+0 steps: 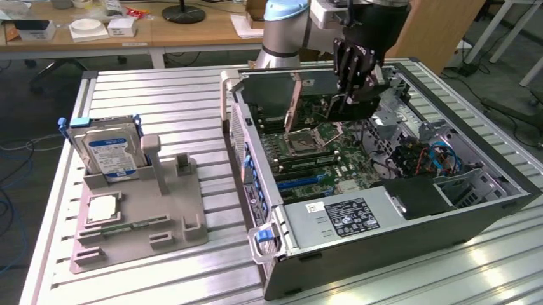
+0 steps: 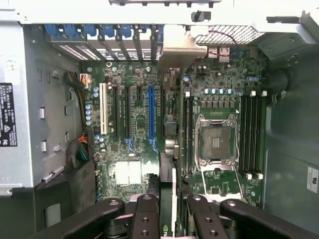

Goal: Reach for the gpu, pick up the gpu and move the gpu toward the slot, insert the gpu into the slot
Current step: 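Insert the gpu into the slot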

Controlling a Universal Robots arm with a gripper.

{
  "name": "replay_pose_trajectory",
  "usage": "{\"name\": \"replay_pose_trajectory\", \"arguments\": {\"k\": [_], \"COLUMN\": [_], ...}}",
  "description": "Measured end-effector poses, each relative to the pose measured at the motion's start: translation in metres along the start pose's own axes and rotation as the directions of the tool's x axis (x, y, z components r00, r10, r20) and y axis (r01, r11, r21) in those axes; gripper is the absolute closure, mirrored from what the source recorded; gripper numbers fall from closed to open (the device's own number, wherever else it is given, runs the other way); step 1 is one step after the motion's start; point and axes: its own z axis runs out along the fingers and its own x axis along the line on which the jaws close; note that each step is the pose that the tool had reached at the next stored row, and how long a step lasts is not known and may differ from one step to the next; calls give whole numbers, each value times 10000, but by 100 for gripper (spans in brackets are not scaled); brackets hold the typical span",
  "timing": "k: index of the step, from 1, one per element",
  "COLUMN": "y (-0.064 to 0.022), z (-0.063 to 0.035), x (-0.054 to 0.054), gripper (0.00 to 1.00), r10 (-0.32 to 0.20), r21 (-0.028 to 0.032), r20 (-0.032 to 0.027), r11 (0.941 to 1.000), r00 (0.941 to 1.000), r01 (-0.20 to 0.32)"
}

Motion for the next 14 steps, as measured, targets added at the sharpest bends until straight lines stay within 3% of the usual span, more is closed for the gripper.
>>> {"name": "replay_pose_trajectory", "arguments": {"k": [4, 8, 14], "y": [27, 84, 121], "z": [67, 101, 151], "x": [8, 17, 45], "gripper": [74, 74, 74], "r10": [0, 3, -21], "r21": [-1, -3, -4], "r20": [16, 126, 131], "r11": [10000, 10000, 10000], "r00": [10000, 9999, 9999], "r01": [0, -3, 21]}}
